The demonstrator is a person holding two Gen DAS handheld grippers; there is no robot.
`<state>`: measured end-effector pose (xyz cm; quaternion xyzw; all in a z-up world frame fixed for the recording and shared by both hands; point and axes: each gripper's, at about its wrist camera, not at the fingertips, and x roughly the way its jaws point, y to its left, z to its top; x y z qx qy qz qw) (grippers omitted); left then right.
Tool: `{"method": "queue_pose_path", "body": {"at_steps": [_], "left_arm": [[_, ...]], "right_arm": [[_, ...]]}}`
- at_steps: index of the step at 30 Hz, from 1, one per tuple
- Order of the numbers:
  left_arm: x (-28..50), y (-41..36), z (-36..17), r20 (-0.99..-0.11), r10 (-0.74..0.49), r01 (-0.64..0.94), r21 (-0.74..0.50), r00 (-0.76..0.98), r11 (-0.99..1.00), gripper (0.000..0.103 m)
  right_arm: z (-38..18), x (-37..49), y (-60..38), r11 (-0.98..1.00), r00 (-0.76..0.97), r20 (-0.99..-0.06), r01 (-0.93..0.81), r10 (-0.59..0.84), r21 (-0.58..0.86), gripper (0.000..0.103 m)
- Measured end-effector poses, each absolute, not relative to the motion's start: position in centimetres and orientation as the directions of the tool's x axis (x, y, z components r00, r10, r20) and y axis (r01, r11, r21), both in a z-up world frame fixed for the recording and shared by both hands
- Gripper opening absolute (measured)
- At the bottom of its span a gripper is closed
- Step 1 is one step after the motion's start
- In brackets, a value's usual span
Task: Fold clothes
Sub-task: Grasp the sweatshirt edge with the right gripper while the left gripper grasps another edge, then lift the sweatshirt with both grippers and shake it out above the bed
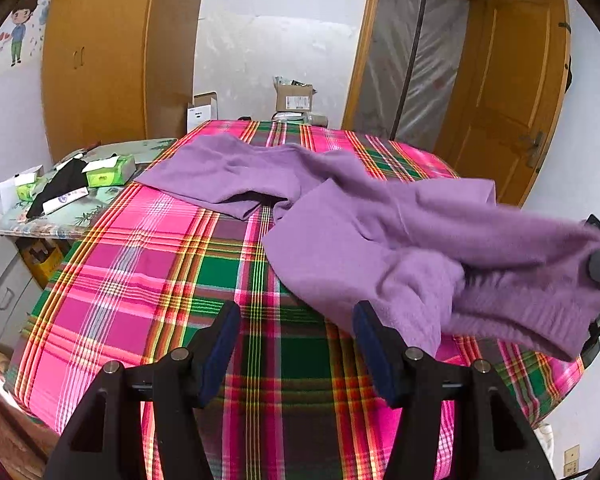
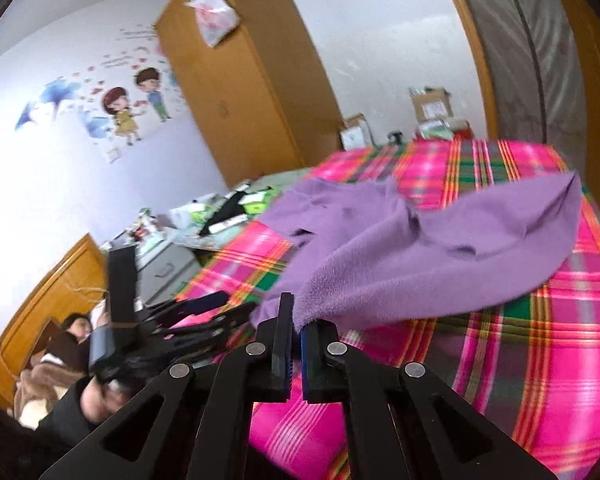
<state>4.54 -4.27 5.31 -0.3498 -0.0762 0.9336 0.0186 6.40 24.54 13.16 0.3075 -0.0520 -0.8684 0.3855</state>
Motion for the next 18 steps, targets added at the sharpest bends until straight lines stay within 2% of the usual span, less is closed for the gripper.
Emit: {"method": "queue_pose_path", "body": {"at_steps": [3,6,9,11,12,18], "left_arm": [[4.7,-4.5,4.9,-0.659,0.117,0.014,-0.190,-0.743,-0.982,0.059],[4.9,-4.4,4.6,-0.664,0.169,-0.009,-0.237,-0.729,-0.971,0.059],[4.6,-4.0,4.0,-0.671,0.218,-0.038,-0.272,-0.709,-0.962,0.059],[3.9,-3.4,3.3,-0.689,0.245,-0.042,-0.297,-0.682,-0.954,0.059],[3.6,-3.2,2.9,-0.698,0.258,-0.044,-0.310,-0.668,-0.950,0.059],[2.7,-2.4,1.5,-0.718,0.312,-0.042,-0.367,-0.622,-0.929,0.057]], "right_arm": [[11.8,6.4,26.9,-0.747,-0.536,-0.542,0.585,-0.648,0.314,0.003],[8.6,5.2,29.9,-0.819,-0.531,-0.637,0.478,-0.558,0.318,0.006],[5.9,4.1,31.8,-0.841,-0.493,-0.689,0.404,-0.531,0.359,0.016],[5.2,4.1,32.3,-0.835,-0.486,-0.684,0.394,-0.544,0.385,0.030],[5.0,4.1,32.6,-0.831,-0.484,-0.679,0.390,-0.552,0.397,0.034],[2.9,3.2,32.2,-0.826,-0.440,-0.702,0.355,-0.561,0.438,0.035]]}}
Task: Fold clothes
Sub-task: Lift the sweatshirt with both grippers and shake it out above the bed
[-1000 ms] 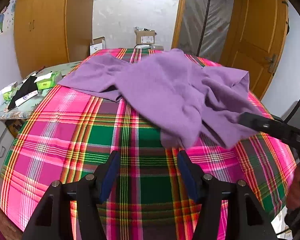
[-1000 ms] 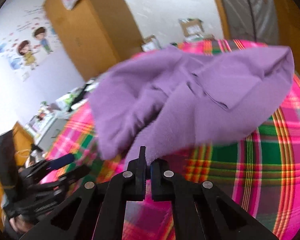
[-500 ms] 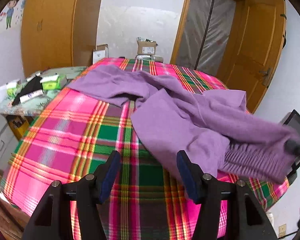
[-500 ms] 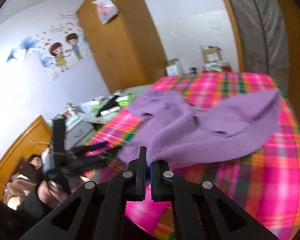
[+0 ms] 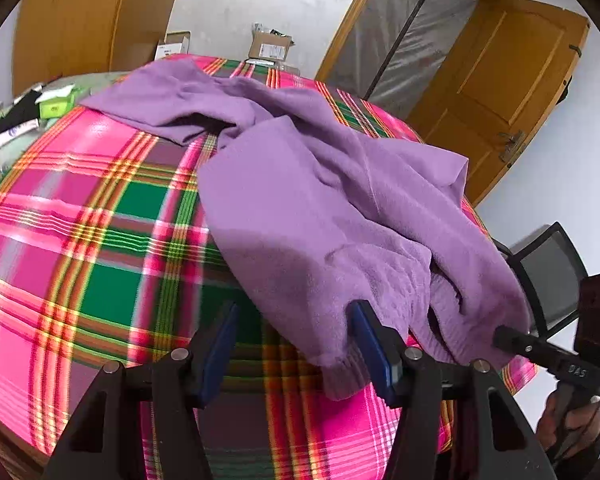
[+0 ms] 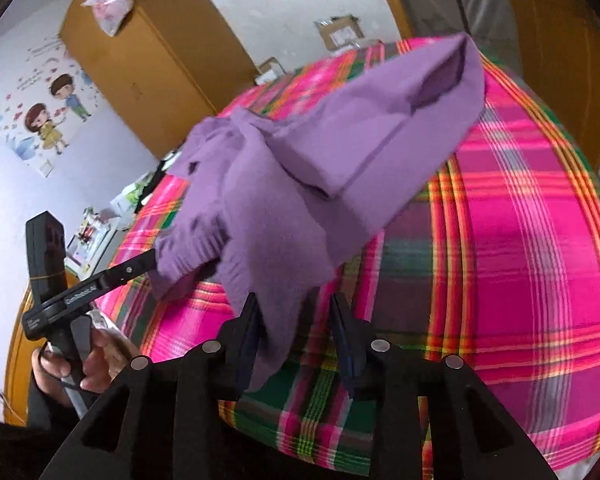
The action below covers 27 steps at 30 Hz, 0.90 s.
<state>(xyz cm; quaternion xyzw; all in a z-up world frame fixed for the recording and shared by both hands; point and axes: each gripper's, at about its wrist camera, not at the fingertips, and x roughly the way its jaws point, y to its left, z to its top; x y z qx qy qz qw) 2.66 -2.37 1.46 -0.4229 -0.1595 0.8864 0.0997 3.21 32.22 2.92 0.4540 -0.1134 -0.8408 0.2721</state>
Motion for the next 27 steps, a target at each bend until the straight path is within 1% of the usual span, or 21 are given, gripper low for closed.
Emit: {"method": "queue_pose_path", "body": {"at_steps": [2,3,4,5,6,7,8,10,12,19,22,26,27], "left_arm": [[2.6,-2.3,1.3,-0.707,0.343,-0.054,-0.397,-0.618,-0.916,0.048],[2.4,-2.2,1.3,-0.703,0.364,-0.063,-0.415,-0.611,-0.908,0.040],[2.3,-2.1,1.2,-0.698,0.384,-0.072,-0.432,-0.604,-0.899,0.031],[2.3,-2.1,1.4,-0.694,0.384,-0.072,-0.434,-0.609,-0.898,0.025],[2.3,-2.2,1.5,-0.689,0.384,-0.072,-0.435,-0.615,-0.897,0.013],[2.3,-2.2,1.7,-0.684,0.383,-0.072,-0.437,-0.620,-0.897,0.008],[2.3,-2.2,1.8,-0.680,0.383,-0.072,-0.439,-0.625,-0.896,0.007],[2.2,-2.3,2.2,-0.670,0.381,-0.071,-0.442,-0.637,-0.894,0.006],[2.2,-3.3,3.3,-0.651,0.340,-0.048,-0.423,-0.678,-0.905,0.005],[1.4,-9.1,9.5,-0.588,0.154,0.058,-0.326,-0.794,-0.944,0.005],[1.0,-12.0,11.8,-0.566,0.050,0.129,-0.272,-0.823,-0.954,0.005],[0.6,-15.7,13.5,-0.546,-0.049,0.218,-0.249,-0.836,-0.944,0.005],[0.5,-16.6,13.7,-0.543,-0.075,0.241,-0.241,-0.836,-0.940,0.005]], "right_arm": [[2.3,2.9,32.5,-0.816,-0.426,-0.698,0.345,-0.576,0.463,0.035],[2.3,2.8,32.4,-0.812,-0.426,-0.693,0.353,-0.582,0.464,0.032],[2.4,2.8,32.3,-0.809,-0.429,-0.688,0.364,-0.586,0.462,0.018],[2.4,2.7,32.1,-0.806,-0.431,-0.683,0.374,-0.589,0.459,0.008],[2.5,2.7,31.9,-0.803,-0.432,-0.679,0.382,-0.593,0.457,0.008],[2.6,2.7,31.5,-0.800,-0.433,-0.677,0.393,-0.596,0.453,0.006],[2.8,2.6,31.1,-0.798,-0.434,-0.674,0.404,-0.598,0.447,0.004],[3.1,2.7,30.6,-0.789,-0.432,-0.667,0.428,-0.607,0.440,0.004],[3.8,3.1,30.3,-0.770,-0.424,-0.653,0.462,-0.627,0.440,0.003],[7.3,3.9,26.0,-0.639,-0.354,-0.562,0.614,-0.748,0.463,0.003],[8.9,4.3,23.5,-0.555,-0.298,-0.512,0.684,-0.805,0.474,0.003],[10.6,5.0,20.3,-0.434,-0.209,-0.445,0.752,-0.871,0.496,0.003],[10.4,5.2,19.4,-0.408,-0.179,-0.442,0.762,-0.879,0.503,0.003]]}}
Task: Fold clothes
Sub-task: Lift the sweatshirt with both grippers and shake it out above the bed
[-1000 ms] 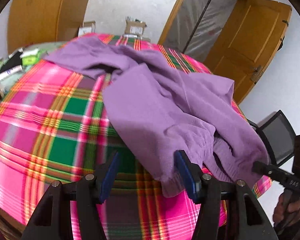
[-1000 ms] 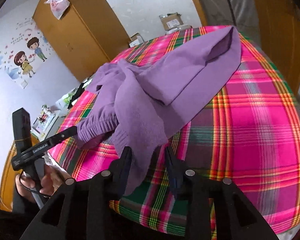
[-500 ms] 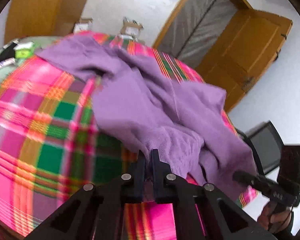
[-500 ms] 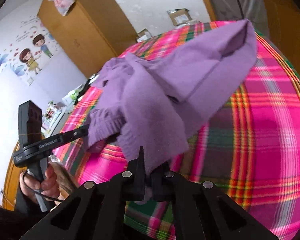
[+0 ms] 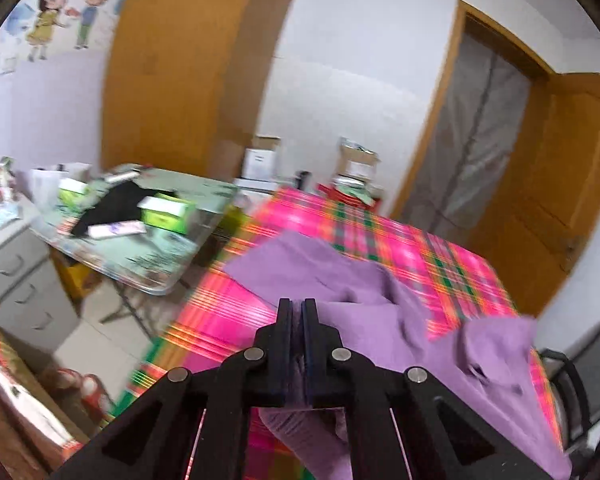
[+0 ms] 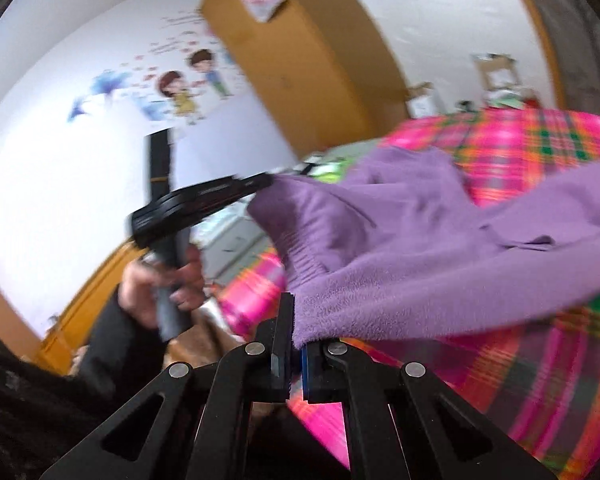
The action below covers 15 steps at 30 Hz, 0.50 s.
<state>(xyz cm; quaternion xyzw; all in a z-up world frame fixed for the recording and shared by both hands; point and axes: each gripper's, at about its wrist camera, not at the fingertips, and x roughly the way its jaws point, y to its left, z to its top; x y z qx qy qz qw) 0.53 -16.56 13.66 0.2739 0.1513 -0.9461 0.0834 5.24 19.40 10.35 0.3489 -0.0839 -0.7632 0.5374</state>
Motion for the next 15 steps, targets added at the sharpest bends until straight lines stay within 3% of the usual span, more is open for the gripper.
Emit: {"method": "queue_pose_path", "body": {"at_steps": [2,8,9,11,15], "left_arm": [[-0.1,-18.0,13.1,-0.563,-0.108,0.278,-0.226,-0.819,-0.934,0.005],[-1.2,-19.3,8.1,-0.673,-0.114,0.311,-0.179,-0.730,-0.933,0.005],[-1.1,-19.5,7.5,-0.686,-0.106,0.311,-0.183,-0.720,-0.933,0.006],[-0.7,-19.5,6.5,-0.700,-0.096,0.311,-0.187,-0.708,-0.932,0.006],[0.7,-19.5,6.1,-0.688,-0.111,0.320,-0.184,-0.717,-0.929,0.008]], "right_arm": [[9.2,5.6,17.5,-0.378,-0.123,-0.462,0.771,-0.878,0.513,0.003],[3.1,4.9,14.8,-0.467,-0.025,-0.641,0.708,-0.767,0.530,0.011],[2.8,4.9,14.9,-0.470,-0.019,-0.648,0.705,-0.761,0.531,0.014],[3.1,4.9,15.7,-0.475,-0.032,-0.651,0.711,-0.758,0.518,0.029],[4.7,4.8,17.3,-0.466,-0.058,-0.641,0.737,-0.765,0.489,0.032]]}}
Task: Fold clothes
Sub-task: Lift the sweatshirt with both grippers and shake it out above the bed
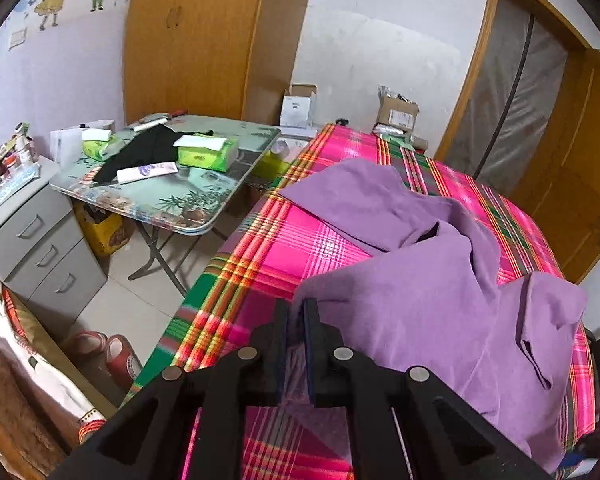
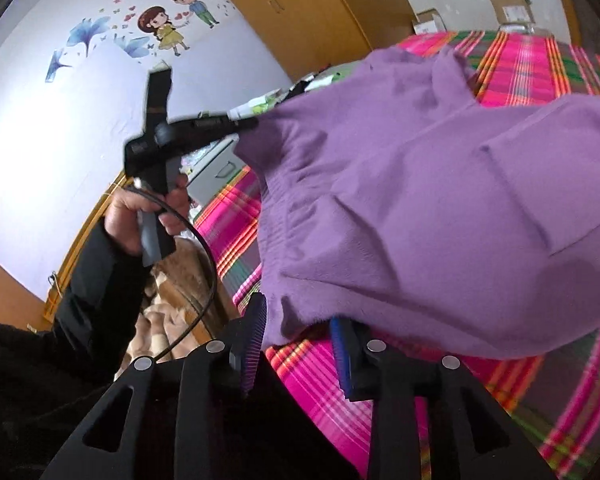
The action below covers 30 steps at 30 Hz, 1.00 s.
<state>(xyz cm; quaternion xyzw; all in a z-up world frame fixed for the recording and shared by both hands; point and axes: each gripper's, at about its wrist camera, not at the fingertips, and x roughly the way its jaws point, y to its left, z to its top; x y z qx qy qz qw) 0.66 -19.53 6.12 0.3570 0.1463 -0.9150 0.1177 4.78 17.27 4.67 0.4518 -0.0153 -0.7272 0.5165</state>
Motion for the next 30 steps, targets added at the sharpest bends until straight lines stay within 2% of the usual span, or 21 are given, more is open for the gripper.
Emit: {"method": "queue_pose_path", "body": {"at_steps": [4,11,17,22,30], "left_arm": [[2.6,-19.4,7.3,-0.657,-0.168,0.356,-0.164,-0.735,-0.920,0.008],[3.3,-16.0,9.0,-0.614,-0.096,0.272,-0.200,-0.783,-0.941,0.013],[1.3,-12.5,7.5,-0.652,0.009,0.166,-0.207,-0.758,-0.964,0.013],[-0.5,-10.7,6.3,-0.685,0.030,0.136,-0.187,-0.728,-0.973,0.013],[-3.4,-11.0,4.3,-0.747,-0.058,0.200,-0.101,-0.662,-0.975,0.013]], "right_arm": [[6.5,3.0,18.9,-0.487,-0.138,-0.607,0.743,-0.783,0.460,0.033],[8.9,-4.3,18.9,-0.615,-0.304,-0.610,0.679,-0.732,0.401,0.034],[9.9,-11.1,13.8,-0.630,-0.335,-0.643,0.715,-0.689,0.303,0.036],[9.3,-16.8,8.7,-0.621,-0.322,-0.695,0.750,-0.643,0.228,0.039],[7.5,-25.3,2.9,-0.629,-0.326,-0.749,0.762,-0.576,0.152,0.041]]}}
